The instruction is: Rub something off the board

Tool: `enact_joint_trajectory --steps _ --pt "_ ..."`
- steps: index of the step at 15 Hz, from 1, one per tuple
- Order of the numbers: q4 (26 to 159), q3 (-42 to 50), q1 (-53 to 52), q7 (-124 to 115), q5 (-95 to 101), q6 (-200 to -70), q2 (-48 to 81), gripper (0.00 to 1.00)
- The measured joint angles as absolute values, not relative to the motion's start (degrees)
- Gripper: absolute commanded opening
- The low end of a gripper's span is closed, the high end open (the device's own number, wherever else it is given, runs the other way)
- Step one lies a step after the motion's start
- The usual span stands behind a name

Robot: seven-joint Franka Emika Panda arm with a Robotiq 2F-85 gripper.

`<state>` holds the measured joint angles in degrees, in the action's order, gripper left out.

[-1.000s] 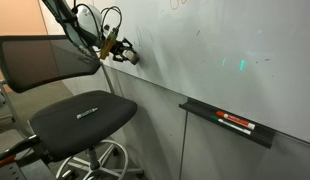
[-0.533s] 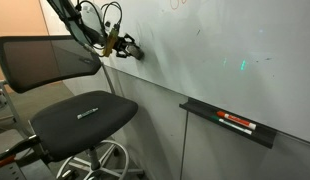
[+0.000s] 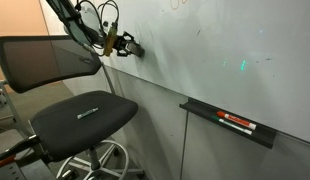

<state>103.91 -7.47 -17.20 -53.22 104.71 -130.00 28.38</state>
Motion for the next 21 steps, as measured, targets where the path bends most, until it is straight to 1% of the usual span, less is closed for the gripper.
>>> enact_joint_trajectory --steps 9,21 --pt "104.7 -8.7 -17.0 -53.2 108.4 -126.1 27.6 0.31" --pt "109.9 -8.6 -11.9 -53.5 108.6 -121.9 28.1 0.31"
